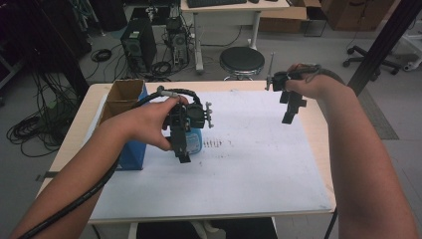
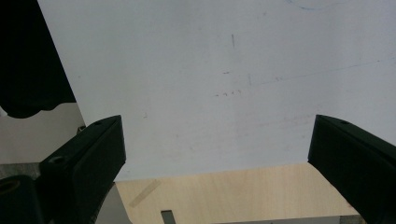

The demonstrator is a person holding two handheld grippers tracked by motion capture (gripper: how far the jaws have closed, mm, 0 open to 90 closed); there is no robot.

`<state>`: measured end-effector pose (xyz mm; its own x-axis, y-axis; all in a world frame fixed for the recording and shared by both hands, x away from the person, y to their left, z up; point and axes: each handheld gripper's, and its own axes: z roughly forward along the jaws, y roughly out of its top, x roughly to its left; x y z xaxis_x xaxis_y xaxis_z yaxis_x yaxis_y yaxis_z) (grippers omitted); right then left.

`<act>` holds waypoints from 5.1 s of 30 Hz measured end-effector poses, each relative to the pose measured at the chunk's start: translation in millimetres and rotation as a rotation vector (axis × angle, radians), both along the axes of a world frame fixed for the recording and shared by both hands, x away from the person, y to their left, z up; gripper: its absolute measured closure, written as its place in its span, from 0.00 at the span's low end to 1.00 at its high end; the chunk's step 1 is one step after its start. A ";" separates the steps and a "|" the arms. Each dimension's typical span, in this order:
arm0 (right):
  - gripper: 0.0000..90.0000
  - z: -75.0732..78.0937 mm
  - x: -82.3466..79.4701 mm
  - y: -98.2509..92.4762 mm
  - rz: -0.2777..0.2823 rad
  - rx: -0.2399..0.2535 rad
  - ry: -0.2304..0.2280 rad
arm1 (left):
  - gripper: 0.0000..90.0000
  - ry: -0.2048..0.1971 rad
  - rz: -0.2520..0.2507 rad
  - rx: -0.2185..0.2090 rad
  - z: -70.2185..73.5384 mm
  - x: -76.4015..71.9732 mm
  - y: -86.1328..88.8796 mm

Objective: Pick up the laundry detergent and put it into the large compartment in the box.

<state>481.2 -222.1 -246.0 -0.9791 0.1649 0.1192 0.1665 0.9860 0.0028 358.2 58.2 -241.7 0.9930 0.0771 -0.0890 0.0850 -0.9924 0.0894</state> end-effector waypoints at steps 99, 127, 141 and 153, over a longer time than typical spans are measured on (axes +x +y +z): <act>0.04 -3.6 -10.7 0.5 -0.002 -0.004 -0.019 | 0.00 -0.053 0.115 -0.002 26.4 90.9 8.8; 0.04 -7.0 -10.8 7.3 0.009 -0.016 -0.015 | 0.00 -0.063 0.100 0.032 -8.4 88.7 4.8; 0.04 -12.5 -10.8 5.5 0.005 -0.005 -0.005 | 0.00 -0.087 0.109 0.046 -26.1 88.5 8.1; 0.04 -14.0 -10.5 7.8 0.011 -0.006 -0.006 | 0.00 -0.108 0.090 0.059 -35.2 87.5 3.3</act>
